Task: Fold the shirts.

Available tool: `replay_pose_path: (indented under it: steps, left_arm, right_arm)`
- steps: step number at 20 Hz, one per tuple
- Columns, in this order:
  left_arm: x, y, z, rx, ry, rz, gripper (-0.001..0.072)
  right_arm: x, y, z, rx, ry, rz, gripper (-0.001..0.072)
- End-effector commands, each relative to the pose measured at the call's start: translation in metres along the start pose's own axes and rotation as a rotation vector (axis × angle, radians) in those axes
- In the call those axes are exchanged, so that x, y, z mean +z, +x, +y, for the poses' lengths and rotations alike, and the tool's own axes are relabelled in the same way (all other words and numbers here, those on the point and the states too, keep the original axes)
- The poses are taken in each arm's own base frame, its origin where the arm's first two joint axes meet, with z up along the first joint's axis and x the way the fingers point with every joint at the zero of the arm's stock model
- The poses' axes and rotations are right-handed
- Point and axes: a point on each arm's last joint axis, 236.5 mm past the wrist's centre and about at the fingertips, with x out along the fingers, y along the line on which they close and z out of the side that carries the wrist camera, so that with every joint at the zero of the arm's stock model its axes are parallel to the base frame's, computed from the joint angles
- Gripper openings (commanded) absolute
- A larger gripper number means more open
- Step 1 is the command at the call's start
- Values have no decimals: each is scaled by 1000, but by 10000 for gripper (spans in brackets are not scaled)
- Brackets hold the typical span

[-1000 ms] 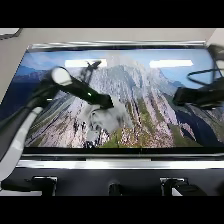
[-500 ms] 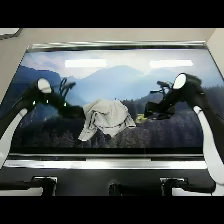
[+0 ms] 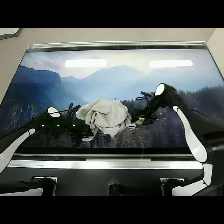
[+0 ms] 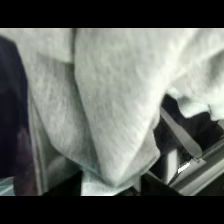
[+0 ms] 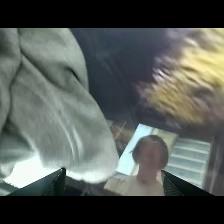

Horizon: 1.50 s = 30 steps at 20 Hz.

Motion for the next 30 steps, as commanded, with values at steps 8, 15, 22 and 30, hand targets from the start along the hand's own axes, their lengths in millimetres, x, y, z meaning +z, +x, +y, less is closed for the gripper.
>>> replay_pose_path:
  steps: [8, 15, 22, 30]
  left_arm:
    - [52, -48, -7, 51, 76, -233, 33]
    - [67, -398, -150, 234, 465, -1137, 33]
    - [-121, -602, -241, 249, 551, -1839, 34]
    - [-62, -546, -113, 653, 292, -1498, 34]
  right_arm:
    - [10, 18, 47, 48, -89, -52, 46]
    - [35, -356, 90, -250, -336, -1141, 47]
    - [-193, -556, 142, -165, -372, -1788, 47]
    - [-161, -426, 54, -372, -144, -1177, 47]
